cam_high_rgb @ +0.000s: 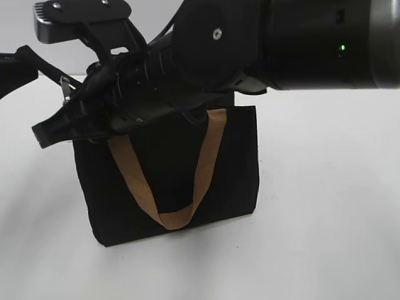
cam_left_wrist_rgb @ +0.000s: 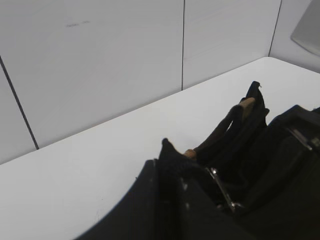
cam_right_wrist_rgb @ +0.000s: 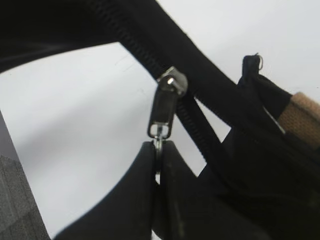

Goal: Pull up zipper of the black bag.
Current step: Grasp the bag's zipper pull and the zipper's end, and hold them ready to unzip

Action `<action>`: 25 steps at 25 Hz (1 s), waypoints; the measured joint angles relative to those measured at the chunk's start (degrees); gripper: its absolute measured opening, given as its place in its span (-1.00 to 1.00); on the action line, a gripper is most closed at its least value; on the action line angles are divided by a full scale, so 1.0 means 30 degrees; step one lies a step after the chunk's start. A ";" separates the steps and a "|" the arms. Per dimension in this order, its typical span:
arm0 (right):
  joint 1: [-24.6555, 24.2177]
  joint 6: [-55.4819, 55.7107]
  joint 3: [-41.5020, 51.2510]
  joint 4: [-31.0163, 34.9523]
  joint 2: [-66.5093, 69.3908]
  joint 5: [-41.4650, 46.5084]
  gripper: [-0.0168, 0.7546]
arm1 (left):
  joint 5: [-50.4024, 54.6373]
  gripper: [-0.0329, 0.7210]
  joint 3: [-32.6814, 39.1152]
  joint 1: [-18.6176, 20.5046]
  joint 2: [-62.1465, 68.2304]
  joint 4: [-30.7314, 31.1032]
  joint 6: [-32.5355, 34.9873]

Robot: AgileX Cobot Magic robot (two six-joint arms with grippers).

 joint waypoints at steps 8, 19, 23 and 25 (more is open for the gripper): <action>0.0000 0.0000 0.0000 0.0000 -0.0240 0.0019 -0.95 | 0.0000 -0.83 0.0000 0.0000 0.0000 0.0000 0.0000; -0.0310 0.0000 0.0000 0.0000 -0.0326 0.1350 -0.96 | 0.0000 -0.83 0.0000 0.0000 0.0000 -0.0020 0.0000; -0.0843 0.0278 0.0000 0.0000 -0.0824 0.2166 -0.96 | -0.0020 -0.83 0.0000 0.0000 -0.0016 -0.0003 0.0000; -0.1029 0.0330 0.0000 -0.0019 -0.1104 0.2365 -0.96 | -0.0037 -0.83 0.0000 0.0000 -0.0016 -0.0003 0.0000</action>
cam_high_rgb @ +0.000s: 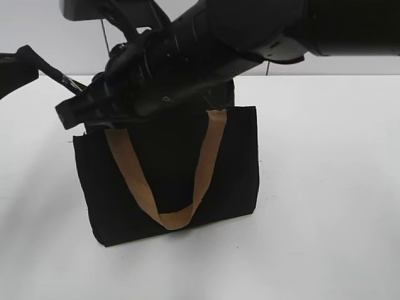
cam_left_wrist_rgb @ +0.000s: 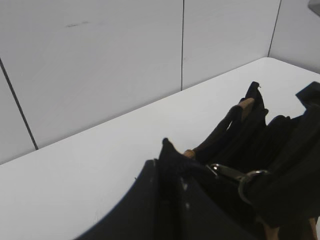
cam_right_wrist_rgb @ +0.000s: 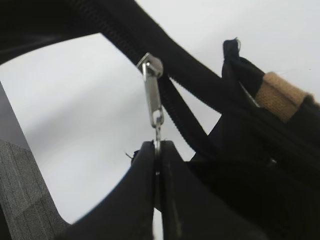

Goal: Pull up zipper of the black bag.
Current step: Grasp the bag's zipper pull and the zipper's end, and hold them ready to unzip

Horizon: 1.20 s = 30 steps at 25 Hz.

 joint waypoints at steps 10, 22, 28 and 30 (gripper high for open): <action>-0.1222 0.0197 -0.0049 0.0121 -0.0364 0.1604 -0.96 | -0.0184 -0.83 0.0000 -0.0060 -0.0485 0.0109 0.0000; -0.2371 0.1288 -0.0106 -0.0333 -0.0718 0.3724 -0.96 | -0.0164 -0.83 0.0042 -0.0076 -0.0809 0.0245 0.0019; -0.2407 0.3617 -0.0106 -0.3473 -0.0758 0.4681 -0.96 | -0.0134 -0.83 0.0042 -0.0076 -0.0818 0.0224 0.0019; -0.2407 0.4298 -0.0106 -0.4224 -0.0792 0.4808 -0.96 | -0.0134 -0.83 0.0042 -0.0076 -0.0818 0.0224 0.0019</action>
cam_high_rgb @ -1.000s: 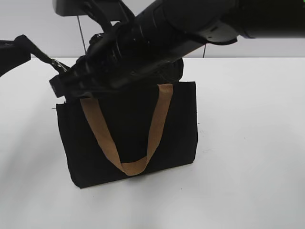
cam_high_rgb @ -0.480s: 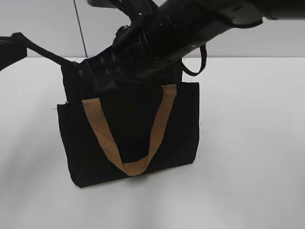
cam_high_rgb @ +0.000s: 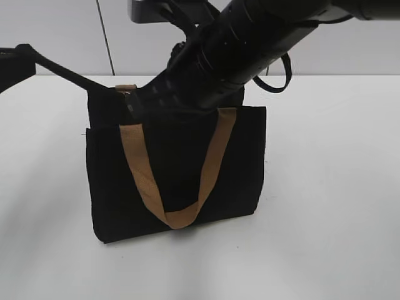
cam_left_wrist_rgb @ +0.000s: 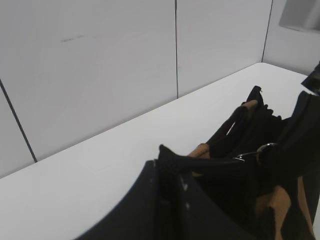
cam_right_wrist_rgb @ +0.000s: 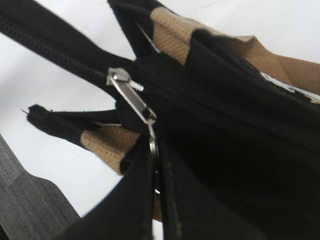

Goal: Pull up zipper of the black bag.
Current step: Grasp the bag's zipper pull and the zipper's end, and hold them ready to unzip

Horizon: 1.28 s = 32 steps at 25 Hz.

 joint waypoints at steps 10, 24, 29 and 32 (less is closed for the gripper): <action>-0.0101 0.1905 -0.0015 -0.2148 -0.0450 0.0666 -0.96 | 0.0626 -0.83 0.0000 -0.0030 -0.0582 0.0088 0.0000; -0.2606 0.2469 -0.0015 -0.2716 -0.1222 0.2755 -0.96 | 0.0724 -0.83 0.0000 -0.0030 -0.0816 0.0125 0.0017; -0.3508 0.2616 -0.0015 -0.2701 -0.1603 0.3459 -0.96 | 0.0600 -0.83 0.0000 -0.0056 -0.0816 0.0145 0.0017; -0.4085 0.2767 -0.0015 -0.3141 -0.1603 0.4033 -0.96 | 0.0687 -0.83 0.0000 -0.0056 -0.0816 0.0109 0.0017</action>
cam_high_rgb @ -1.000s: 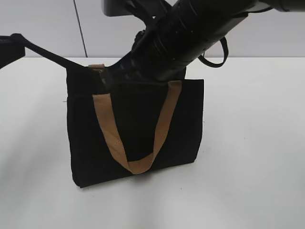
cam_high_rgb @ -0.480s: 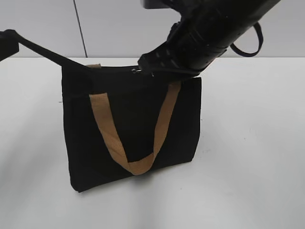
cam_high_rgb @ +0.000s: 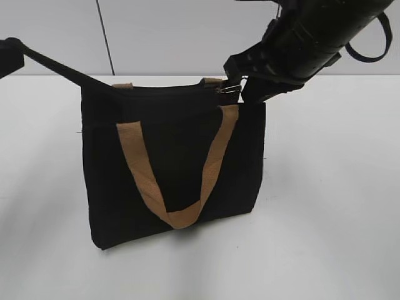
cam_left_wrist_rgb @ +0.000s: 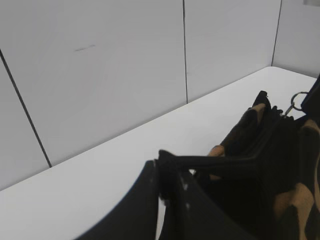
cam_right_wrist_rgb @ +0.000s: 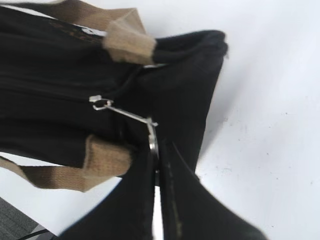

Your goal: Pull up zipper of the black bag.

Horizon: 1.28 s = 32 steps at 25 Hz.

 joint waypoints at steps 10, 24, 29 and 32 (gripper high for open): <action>-0.0427 0.0304 0.0033 -0.0226 -0.0327 0.0396 -0.96 | 0.0097 -0.83 0.0000 0.0000 0.0000 -0.0022 0.0000; -0.0632 0.0430 0.0033 0.0422 -0.0346 0.0496 -0.15 | 0.0404 -0.83 -0.0022 0.0055 0.0036 -0.0266 -0.0017; -0.0632 0.0450 0.0033 0.0437 -0.0590 0.0601 0.14 | 0.0930 -0.59 -0.0036 0.0055 0.0036 -0.0515 -0.0017; -0.0632 0.0450 0.0033 0.0437 -0.1137 0.0601 0.17 | 0.1417 -0.01 -0.0056 0.0055 0.0036 -0.1254 -0.0017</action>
